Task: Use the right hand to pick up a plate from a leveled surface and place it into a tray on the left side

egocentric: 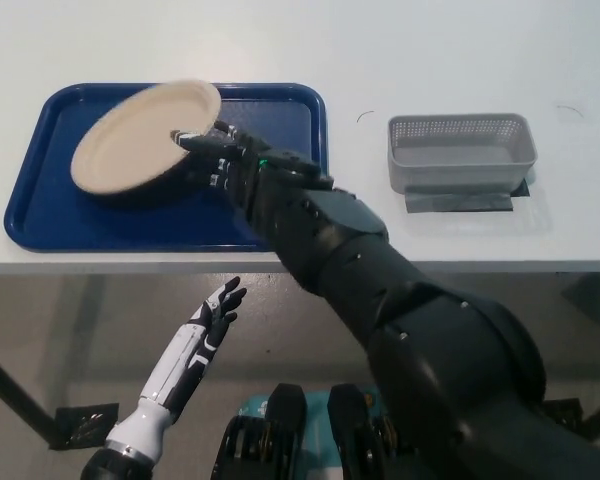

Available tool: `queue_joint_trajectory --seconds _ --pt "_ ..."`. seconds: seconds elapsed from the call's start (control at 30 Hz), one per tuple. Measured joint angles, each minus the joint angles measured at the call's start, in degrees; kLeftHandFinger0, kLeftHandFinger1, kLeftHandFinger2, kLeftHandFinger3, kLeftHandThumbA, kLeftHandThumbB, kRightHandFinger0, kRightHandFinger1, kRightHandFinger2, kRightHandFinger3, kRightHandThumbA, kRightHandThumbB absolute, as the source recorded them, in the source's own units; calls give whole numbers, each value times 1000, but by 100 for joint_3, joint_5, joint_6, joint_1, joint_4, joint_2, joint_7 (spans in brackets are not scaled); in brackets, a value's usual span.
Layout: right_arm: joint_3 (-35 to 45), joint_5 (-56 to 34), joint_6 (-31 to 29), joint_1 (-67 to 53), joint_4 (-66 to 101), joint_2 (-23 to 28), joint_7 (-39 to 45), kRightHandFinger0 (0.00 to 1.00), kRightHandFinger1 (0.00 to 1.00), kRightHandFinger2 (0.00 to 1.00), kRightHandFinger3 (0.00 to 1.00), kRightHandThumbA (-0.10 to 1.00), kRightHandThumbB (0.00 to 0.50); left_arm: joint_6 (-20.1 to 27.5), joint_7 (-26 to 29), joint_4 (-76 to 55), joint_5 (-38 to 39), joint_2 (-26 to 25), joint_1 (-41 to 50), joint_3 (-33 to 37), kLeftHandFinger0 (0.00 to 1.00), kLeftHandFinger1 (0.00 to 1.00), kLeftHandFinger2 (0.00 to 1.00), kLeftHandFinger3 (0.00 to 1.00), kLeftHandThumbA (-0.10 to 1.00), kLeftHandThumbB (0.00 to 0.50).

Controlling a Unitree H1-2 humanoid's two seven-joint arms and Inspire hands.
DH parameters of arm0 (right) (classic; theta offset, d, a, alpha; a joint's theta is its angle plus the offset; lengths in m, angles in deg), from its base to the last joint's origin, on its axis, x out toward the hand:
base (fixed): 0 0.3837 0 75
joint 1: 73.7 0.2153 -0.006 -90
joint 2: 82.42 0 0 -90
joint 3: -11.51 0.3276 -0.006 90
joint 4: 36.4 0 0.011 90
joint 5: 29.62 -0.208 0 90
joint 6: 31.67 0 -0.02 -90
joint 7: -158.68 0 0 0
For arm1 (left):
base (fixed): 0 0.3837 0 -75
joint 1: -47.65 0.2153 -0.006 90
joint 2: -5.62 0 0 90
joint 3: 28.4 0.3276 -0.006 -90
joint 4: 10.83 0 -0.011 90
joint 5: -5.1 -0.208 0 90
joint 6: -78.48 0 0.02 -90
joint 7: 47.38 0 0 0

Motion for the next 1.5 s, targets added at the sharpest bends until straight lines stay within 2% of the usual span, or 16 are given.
queue_joint_trajectory --seconds 0.2,0.3,0.33,0.47,0.73,0.83,0.87,0.9,0.93,1.03,1.23,1.27,1.3,1.33,1.43,1.5 --pt "-96 268 90 227 58 92 209 1000 1000 1000 1000 1000 499 -17 -5 -8 -22 0 1 18 1000 1000 1000 1000 1000 250" --pt "-11 330 119 219 283 137 226 1000 1000 1000 1000 1000 446 -26 -12 -8 -24 -1 0 24 1000 1000 1000 1000 1000 238" --pt "3 347 140 190 454 167 236 1000 1000 1000 1000 1000 484 -29 -16 -8 -24 -1 0 23 1000 1000 1000 1000 1000 237" --pt "15 350 311 17 1305 277 234 1000 1000 1000 1000 1000 499 -31 -17 7 -24 0 2 22 1000 1000 1000 1000 1000 233" --pt "-304 6 514 -1096 3014 563 74 1000 1000 1000 1000 960 420 -32 -16 111 -24 2 8 20 1000 1000 1000 1000 1000 242" --pt "-361 -136 579 -1559 3520 721 -31 1000 1000 1000 1000 923 488 -32 -16 140 -24 2 15 20 1000 1000 1000 1000 1000 230" --pt "-375 -183 594 -1750 3699 792 -60 1000 1000 1000 1000 1000 485 -32 -16 148 -24 2 16 20 1000 1000 1000 1000 1000 223" --pt "-380 -210 603 -1862 3828 834 -85 1000 1000 1000 1000 1000 494 -32 -16 151 -24 3 17 20 1000 1000 1000 1000 1000 216" --pt "-393 -241 615 -2076 4026 923 -114 1000 1000 1000 1000 1000 459 -32 -16 157 -24 4 19 19 1000 1000 1000 1000 1000 215" --pt "-411 -283 643 -2527 4436 1128 -160 1000 1000 1000 1000 1000 491 -32 -15 170 -24 6 20 20 1000 1000 1000 1000 1000 214" --pt "-433 -225 705 -3588 5327 1446 -157 1000 1000 1000 1000 951 500 -32 -15 197 -24 10 30 20 1000 1000 1000 1000 1000 208" --pt "-452 -189 697 -3869 5543 1499 -141 1000 1000 1000 1000 1000 476 -32 -15 207 -24 12 33 20 1000 1000 1000 1000 1000 209" --pt "-477 -159 697 -4098 5779 1555 -126 1000 1000 1000 1000 1000 419 -32 -15 223 -24 13 37 20 1000 1000 1000 1000 1000 204" --pt "-487 -146 695 -4203 5871 1571 -119 1000 1000 1000 1000 1000 427 -32 -15 231 -24 14 37 20 1000 1000 1000 1000 1000 199" --pt "-580 -18 663 -4842 6460 1616 -75 1000 1000 1000 1000 1000 350 -32 -15 299 -24 20 50 20 1000 1000 1000 1000 1000 189" --pt "-652 70 598 -5250 6832 1614 -55 1000 1000 1000 1000 1000 345 -32 -15 325 -24 29 66 20 1000 1000 1000 1000 1000 191"
